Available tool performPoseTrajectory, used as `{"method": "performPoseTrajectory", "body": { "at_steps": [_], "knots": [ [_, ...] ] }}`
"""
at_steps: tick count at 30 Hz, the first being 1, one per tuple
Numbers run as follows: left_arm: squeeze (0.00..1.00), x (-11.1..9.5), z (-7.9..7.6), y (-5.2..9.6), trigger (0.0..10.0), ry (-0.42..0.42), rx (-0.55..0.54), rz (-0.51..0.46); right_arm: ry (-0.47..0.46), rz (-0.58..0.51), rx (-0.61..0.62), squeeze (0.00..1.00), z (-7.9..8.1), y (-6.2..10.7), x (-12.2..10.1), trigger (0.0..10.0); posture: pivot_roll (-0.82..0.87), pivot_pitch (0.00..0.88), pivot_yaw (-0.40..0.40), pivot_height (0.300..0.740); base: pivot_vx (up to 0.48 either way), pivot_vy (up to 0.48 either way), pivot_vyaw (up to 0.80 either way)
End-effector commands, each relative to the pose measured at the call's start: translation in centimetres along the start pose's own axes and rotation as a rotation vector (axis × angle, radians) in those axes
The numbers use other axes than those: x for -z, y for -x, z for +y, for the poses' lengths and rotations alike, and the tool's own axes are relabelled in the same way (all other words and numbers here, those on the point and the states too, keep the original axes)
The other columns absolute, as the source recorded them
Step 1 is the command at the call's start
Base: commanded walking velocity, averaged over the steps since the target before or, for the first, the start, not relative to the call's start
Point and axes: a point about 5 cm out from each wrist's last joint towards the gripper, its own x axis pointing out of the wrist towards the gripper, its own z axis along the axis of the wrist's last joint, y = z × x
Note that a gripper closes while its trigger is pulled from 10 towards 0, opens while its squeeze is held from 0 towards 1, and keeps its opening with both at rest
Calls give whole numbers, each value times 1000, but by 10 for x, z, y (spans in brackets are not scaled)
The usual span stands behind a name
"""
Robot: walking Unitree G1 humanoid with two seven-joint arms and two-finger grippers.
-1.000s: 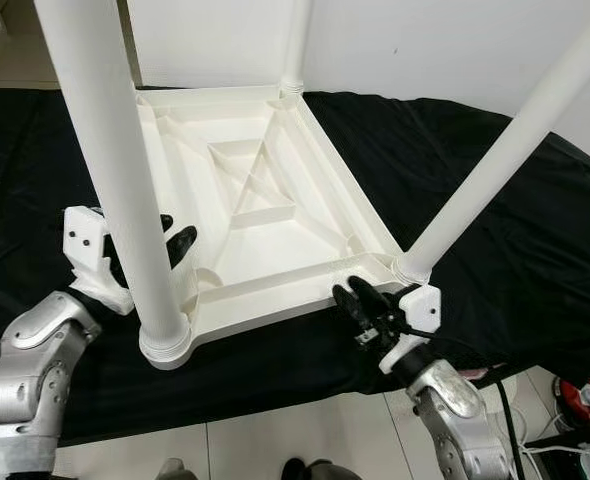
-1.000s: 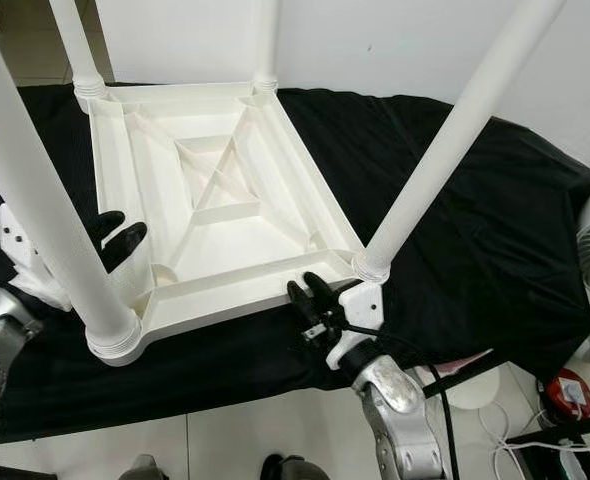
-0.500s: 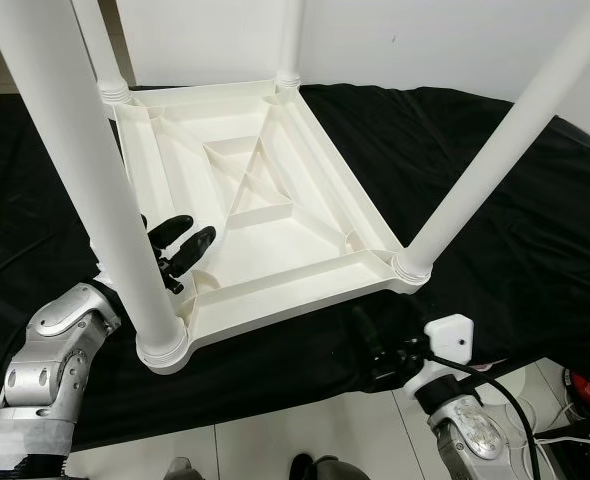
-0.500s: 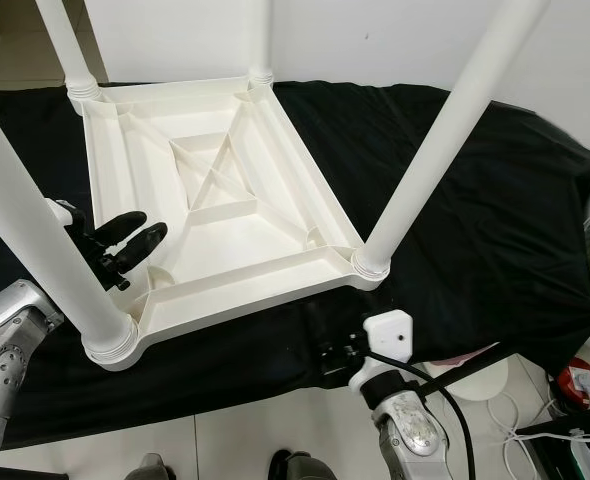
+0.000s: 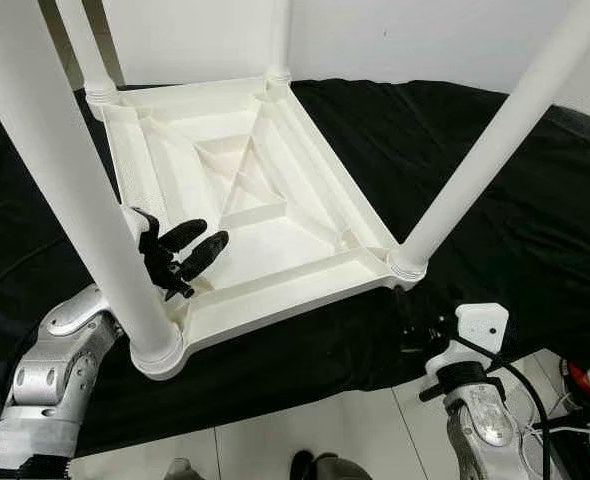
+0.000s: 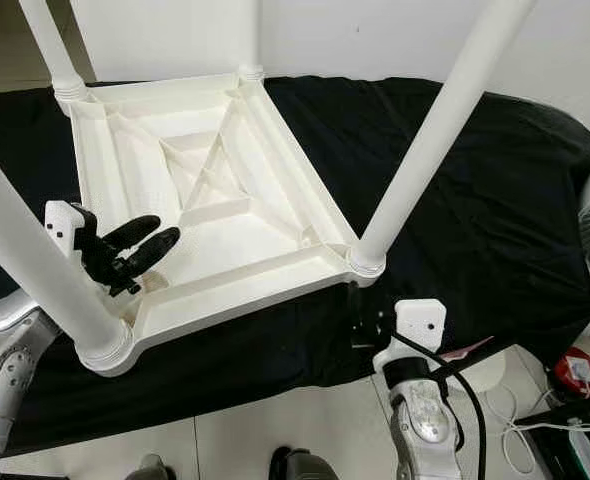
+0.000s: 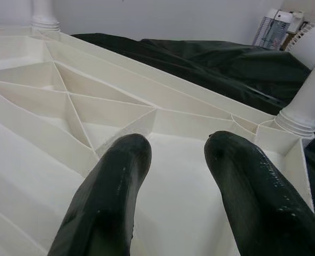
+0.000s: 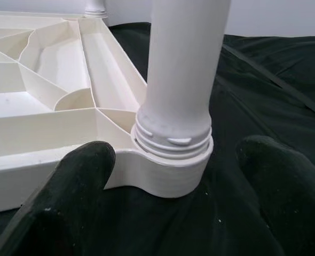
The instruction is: Building children table
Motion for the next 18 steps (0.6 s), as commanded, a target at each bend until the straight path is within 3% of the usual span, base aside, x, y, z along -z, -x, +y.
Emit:
{"method": "performPoseTrajectory", "body": {
  "at_steps": [1, 8, 18],
  "knots": [
    [0, 5, -23, 0, 10000, 22, 263, 10, -6, 1, -3, 0, 1, -5, 2, 10000, 58, 148, -57, 740, 0, 0, 0],
    [0, 6, -36, 2, 10000, 35, 330, 3, -13, -31, -14, 0, 1, -23, -1, 10000, 67, 140, -63, 740, 0, 0, 0],
    [0, 6, -47, 2, 10000, 55, 382, 2, -16, -49, 83, 0, -5, -51, 0, 10000, 79, 142, -68, 740, 0, 0, 0]
  ]
}}
